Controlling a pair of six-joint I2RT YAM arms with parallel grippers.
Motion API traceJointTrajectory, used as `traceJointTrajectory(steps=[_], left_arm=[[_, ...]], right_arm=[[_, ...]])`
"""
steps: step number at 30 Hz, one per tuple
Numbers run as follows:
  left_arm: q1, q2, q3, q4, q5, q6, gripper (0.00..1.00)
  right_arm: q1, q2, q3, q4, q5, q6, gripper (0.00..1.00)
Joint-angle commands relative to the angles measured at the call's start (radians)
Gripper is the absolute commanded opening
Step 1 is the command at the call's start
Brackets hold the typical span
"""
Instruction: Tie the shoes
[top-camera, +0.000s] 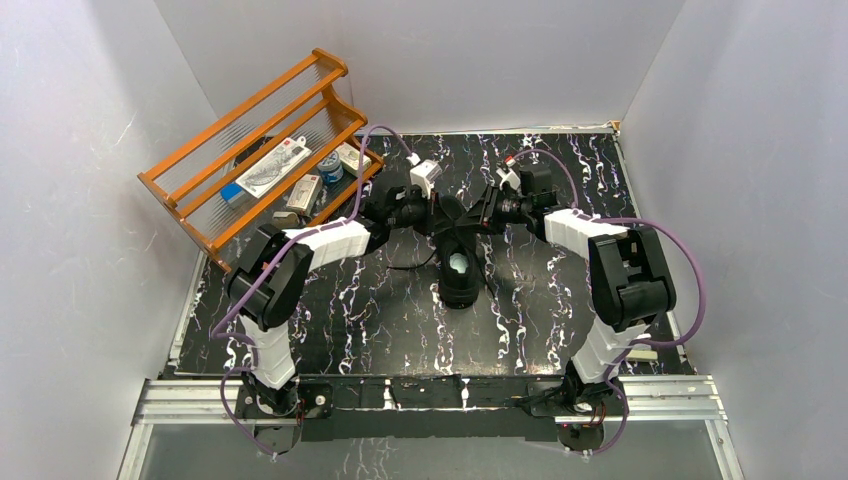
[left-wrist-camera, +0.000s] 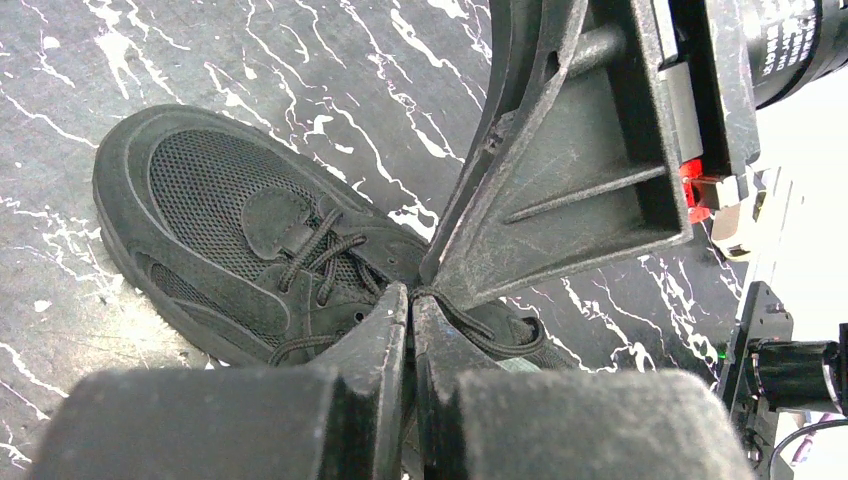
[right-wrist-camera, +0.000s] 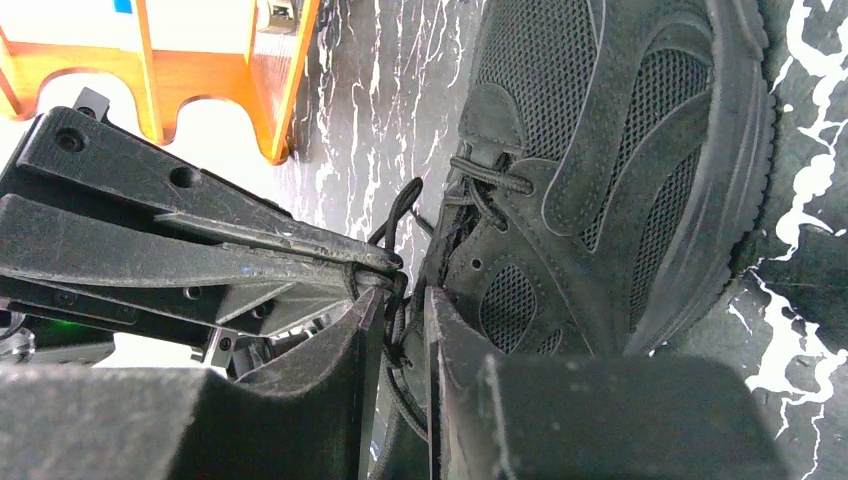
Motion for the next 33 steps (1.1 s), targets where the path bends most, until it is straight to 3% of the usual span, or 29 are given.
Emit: traceJointTrajectory(steps=[1, 6, 17, 25, 29, 30, 33], left_arm=[[0.003, -0.082, -0.035, 0.109, -0.019, -0.048, 0.00], [0.008, -0.075, -0.072, 0.192, -0.008, -0.136, 0.00], [0.009, -0.062, -0.078, 0.253, 0.037, -0.206, 0.00], [0.009, -0.058, -0.085, 0.256, 0.062, -0.218, 0.00], [0.009, -0.054, -0.080, 0.257, 0.075, -0.222, 0.00], [0.009, -0.060, -0.078, 0.242, 0.078, -0.217, 0.00], [0.012, -0.067, -0.050, 0.128, 0.077, -0.190, 0.00]], right_arm=[[0.004, -0.015, -0.034, 0.130, -0.029, 0.067, 0.30], [0.004, -0.019, -0.075, 0.200, -0.040, 0.125, 0.34], [0.004, -0.007, -0.100, 0.279, -0.054, 0.177, 0.23], [0.004, 0.001, -0.100, 0.312, -0.064, 0.182, 0.25], [0.004, 0.006, -0.104, 0.346, -0.076, 0.189, 0.11], [0.003, -0.012, -0.107, 0.341, -0.061, 0.164, 0.00], [-0.003, -0.032, -0.106, 0.327, -0.063, 0.105, 0.00]])
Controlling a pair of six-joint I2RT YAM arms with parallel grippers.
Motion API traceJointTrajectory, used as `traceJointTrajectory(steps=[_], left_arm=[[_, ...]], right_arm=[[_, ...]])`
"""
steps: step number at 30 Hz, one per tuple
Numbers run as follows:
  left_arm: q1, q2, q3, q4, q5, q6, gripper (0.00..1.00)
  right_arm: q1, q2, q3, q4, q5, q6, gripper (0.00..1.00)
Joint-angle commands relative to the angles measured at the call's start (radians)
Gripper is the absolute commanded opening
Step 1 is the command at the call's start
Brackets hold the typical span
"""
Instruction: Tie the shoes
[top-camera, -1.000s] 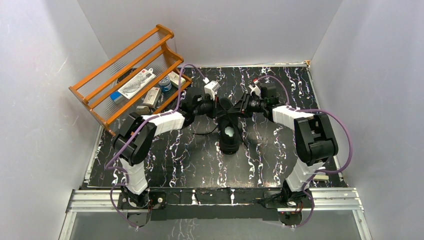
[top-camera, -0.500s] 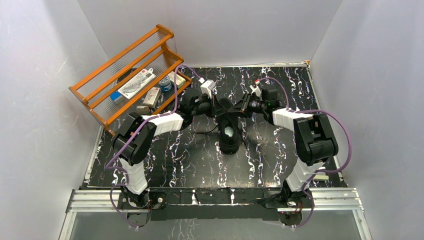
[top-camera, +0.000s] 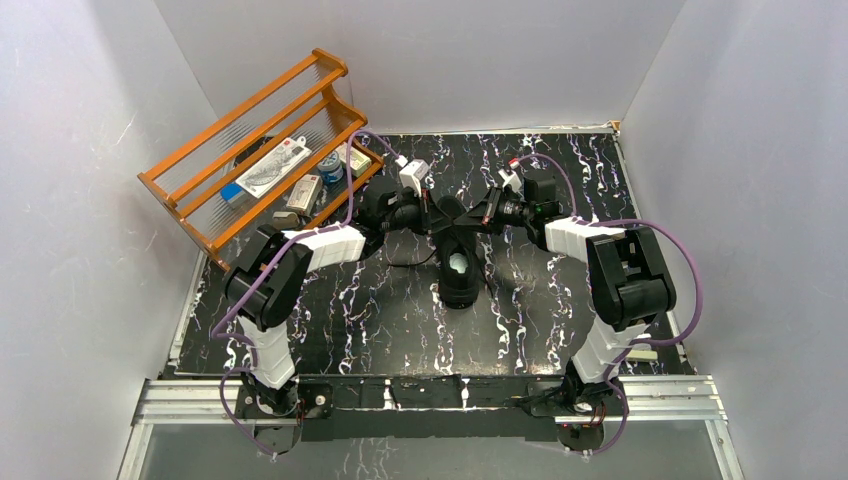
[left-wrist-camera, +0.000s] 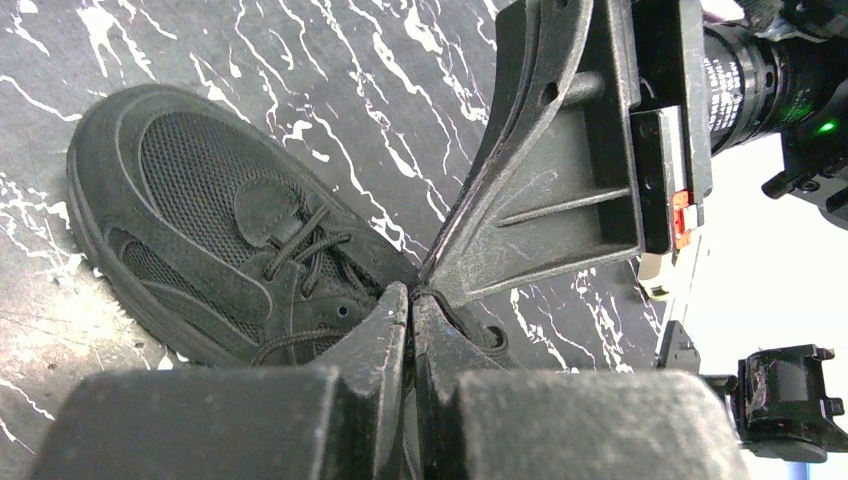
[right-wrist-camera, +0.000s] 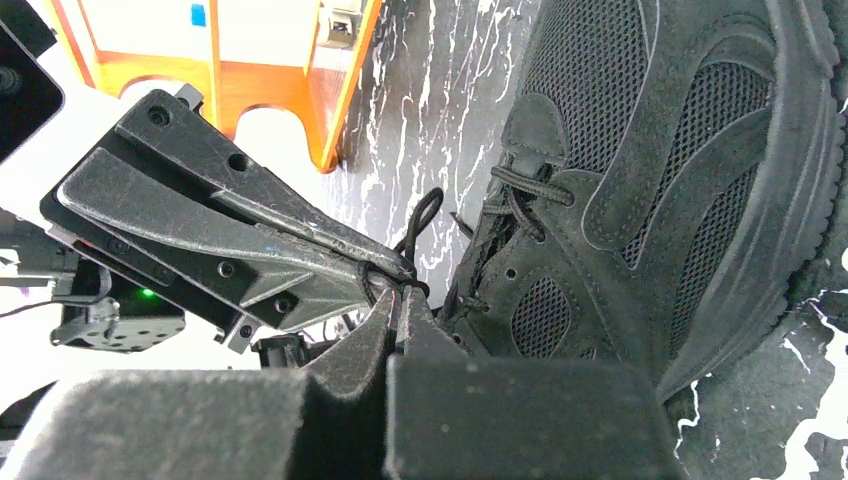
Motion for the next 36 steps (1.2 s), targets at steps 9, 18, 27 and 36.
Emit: traceJointTrajectory(steps=[9, 18, 27, 36], left_arm=[[0.110, -0.130, 0.071, -0.268, 0.140, 0.017, 0.40], [0.130, -0.064, 0.088, -0.366, 0.319, 0.097, 0.75], [0.131, 0.065, 0.151, -0.323, 0.324, 0.038, 0.64], [0.130, 0.168, 0.236, -0.335, 0.341, 0.016, 0.46]], right_arm=[[-0.001, -0.087, -0.035, 0.039, 0.023, -0.165, 0.00], [-0.005, -0.103, -0.011, -0.038, 0.042, -0.203, 0.00], [-0.009, -0.106, -0.003, -0.064, 0.059, -0.203, 0.00], [-0.009, -0.098, 0.014, -0.056, 0.051, -0.196, 0.00]])
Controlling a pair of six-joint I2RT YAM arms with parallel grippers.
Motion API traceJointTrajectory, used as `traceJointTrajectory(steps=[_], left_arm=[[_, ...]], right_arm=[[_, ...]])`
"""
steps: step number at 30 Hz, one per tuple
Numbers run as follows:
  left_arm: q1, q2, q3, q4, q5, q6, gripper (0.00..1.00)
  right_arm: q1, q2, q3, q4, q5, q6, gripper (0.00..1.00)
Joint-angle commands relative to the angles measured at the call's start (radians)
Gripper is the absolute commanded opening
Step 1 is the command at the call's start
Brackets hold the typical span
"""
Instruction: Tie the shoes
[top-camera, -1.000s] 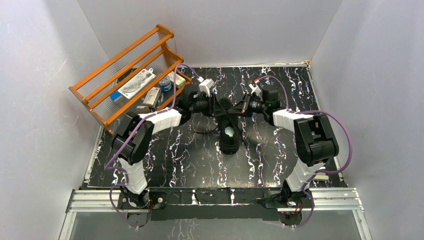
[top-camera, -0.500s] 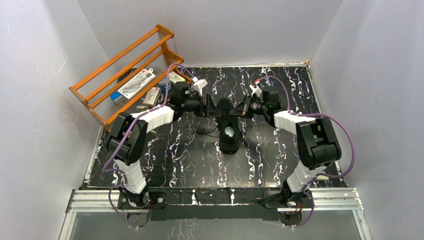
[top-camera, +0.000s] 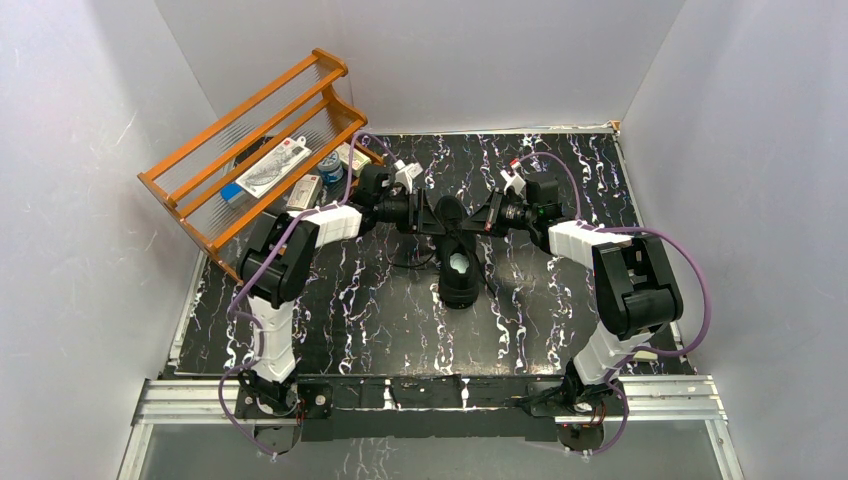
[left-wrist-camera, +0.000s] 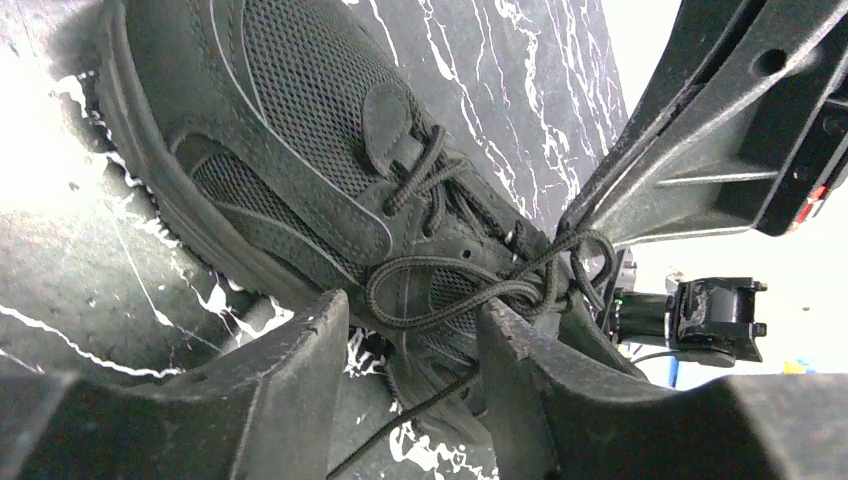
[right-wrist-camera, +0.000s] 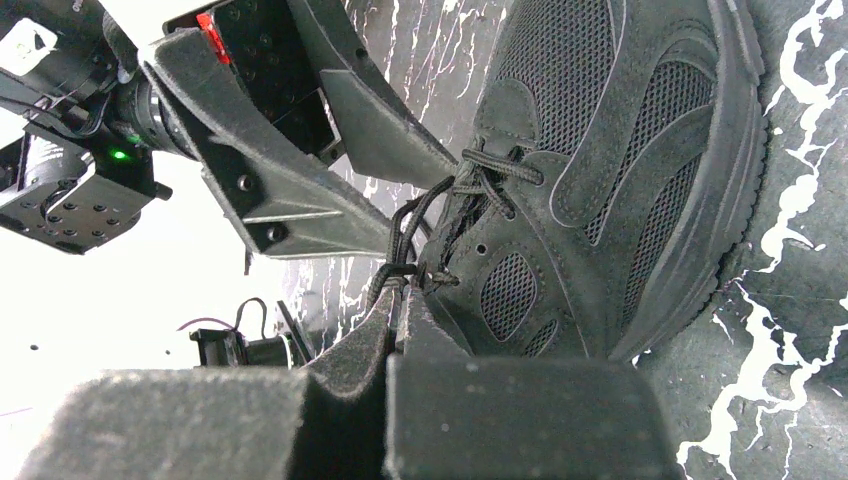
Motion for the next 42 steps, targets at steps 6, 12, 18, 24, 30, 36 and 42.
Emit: traceJointTrajectory(steps=[6, 12, 18, 24, 30, 36, 42], left_arm=[[0.001, -0.025, 0.033, -0.011, 0.017, 0.012, 0.26], [0.000, -0.111, -0.015, -0.071, -0.032, 0.058, 0.03], [-0.017, -0.201, -0.065, -0.106, -0.079, 0.011, 0.00], [-0.044, -0.261, -0.161, -0.061, -0.144, -0.189, 0.00], [-0.045, -0.329, -0.205, -0.162, -0.219, -0.224, 0.00], [-0.047, -0.381, -0.261, -0.172, -0.203, -0.274, 0.00], [-0.050, -0.452, -0.307, -0.224, -0.291, -0.302, 0.00]], right_arm=[[-0.005, -0.044, 0.043, 0.015, -0.001, -0.009, 0.00], [-0.004, -0.048, 0.087, -0.105, 0.028, -0.031, 0.00], [-0.004, -0.057, 0.140, -0.274, 0.093, -0.107, 0.00], [-0.004, -0.088, 0.158, -0.374, 0.185, -0.197, 0.00], [-0.004, -0.081, 0.185, -0.439, 0.204, -0.228, 0.00], [-0.004, -0.089, 0.192, -0.500, 0.260, -0.248, 0.00], [-0.007, -0.110, 0.199, -0.535, 0.364, -0.280, 0.00]])
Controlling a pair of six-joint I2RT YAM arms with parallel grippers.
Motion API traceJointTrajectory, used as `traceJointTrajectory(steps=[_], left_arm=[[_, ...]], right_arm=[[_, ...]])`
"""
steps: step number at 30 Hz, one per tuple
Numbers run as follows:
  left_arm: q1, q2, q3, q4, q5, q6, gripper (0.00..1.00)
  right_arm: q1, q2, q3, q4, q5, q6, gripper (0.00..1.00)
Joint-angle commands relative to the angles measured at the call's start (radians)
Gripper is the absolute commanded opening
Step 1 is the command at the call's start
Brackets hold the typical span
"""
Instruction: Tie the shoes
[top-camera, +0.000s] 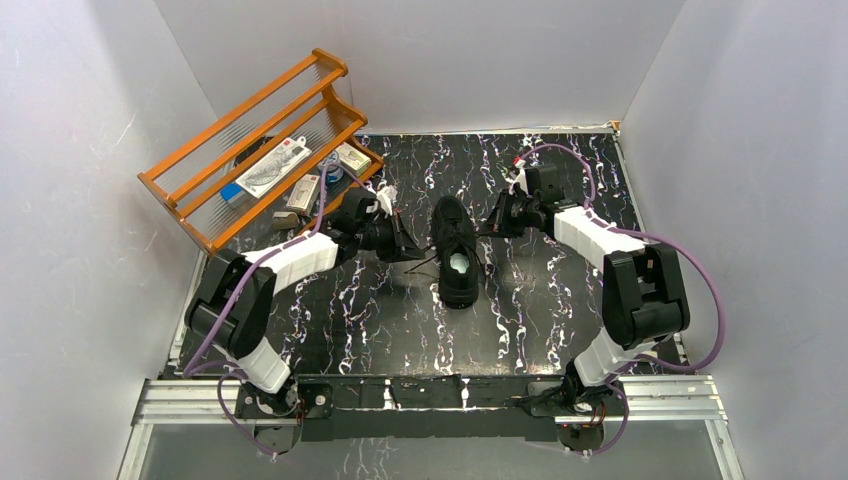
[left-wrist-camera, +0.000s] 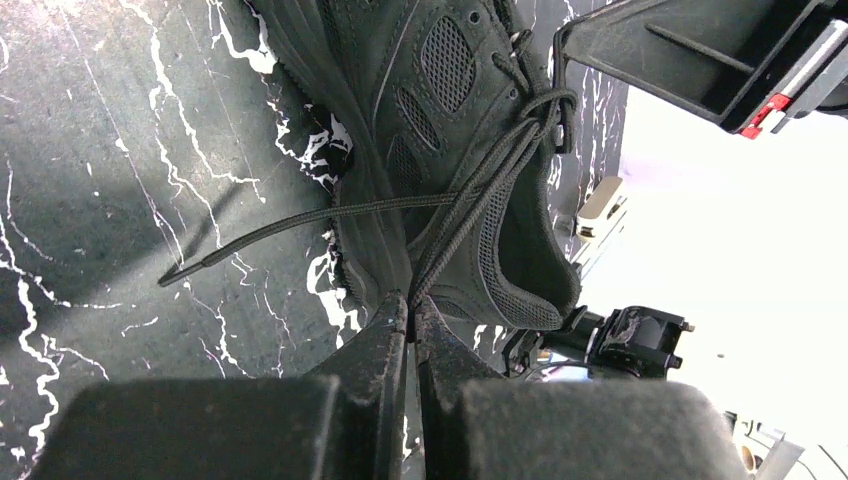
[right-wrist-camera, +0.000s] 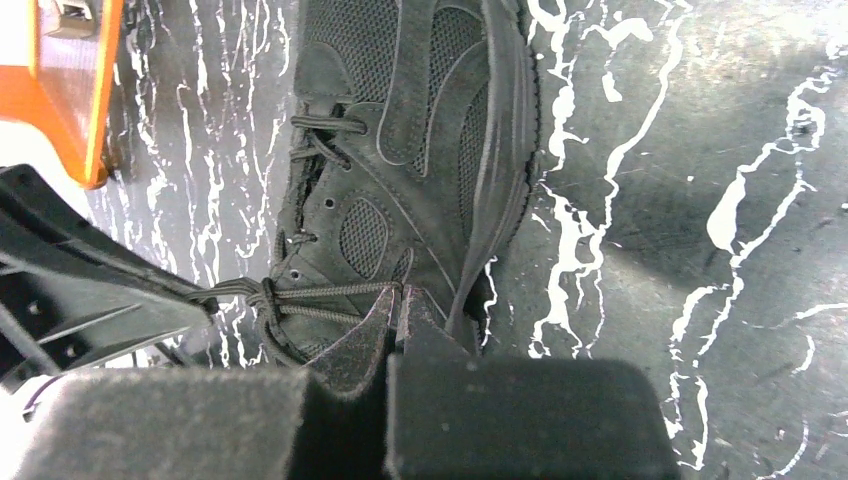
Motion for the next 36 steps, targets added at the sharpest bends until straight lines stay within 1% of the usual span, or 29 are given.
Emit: traceJointTrajectory(steps=[1, 4, 6, 10, 17, 20, 23, 25, 27, 31, 36], left_arm=[[-0.002, -0.089, -0.004, -0.075, -0.074, -0.032, 0.00], [-0.003, -0.106, -0.027, -0.097, -0.110, -0.056, 0.00], [-0.003, -0.104, -0.038, -0.113, -0.118, -0.060, 0.00], [-0.003, -0.091, -0.042, -0.177, -0.141, -0.063, 0.00], [-0.003, -0.124, -0.042, -0.320, -0.262, -0.011, 0.00], [-0.003, -0.138, -0.061, -0.322, -0.275, 0.001, 0.00], [-0.004, -0.125, -0.063, -0.327, -0.271, 0.006, 0.00], [-0.004, -0.119, -0.069, -0.323, -0.283, -0.008, 0.00], [-0.003, -0.122, -0.081, -0.315, -0.302, -0.024, 0.00], [-0.003, -0.132, -0.087, -0.321, -0.334, -0.008, 0.00], [-0.003, -0.136, -0.101, -0.358, -0.363, 0.009, 0.00]], right_arm=[[-0.009, -0.051, 0.056, -0.040, 0.092, -0.054, 0.00], [-0.015, -0.030, 0.087, -0.101, 0.143, -0.057, 0.00], [-0.019, -0.021, 0.111, -0.154, 0.206, -0.048, 0.00], [-0.039, -0.016, 0.108, -0.153, 0.232, -0.028, 0.00], [-0.056, -0.006, 0.121, -0.186, 0.303, -0.019, 0.00], [-0.064, 0.012, 0.139, -0.210, 0.340, 0.014, 0.00], [-0.066, 0.004, 0.138, -0.219, 0.422, 0.038, 0.00], [-0.069, 0.000, 0.134, -0.224, 0.491, 0.043, 0.00], [-0.076, 0.003, 0.129, -0.230, 0.528, 0.040, 0.00], [-0.105, 0.014, 0.114, -0.219, 0.536, 0.043, 0.00], [-0.111, 0.017, 0.106, -0.206, 0.542, 0.048, 0.00]])
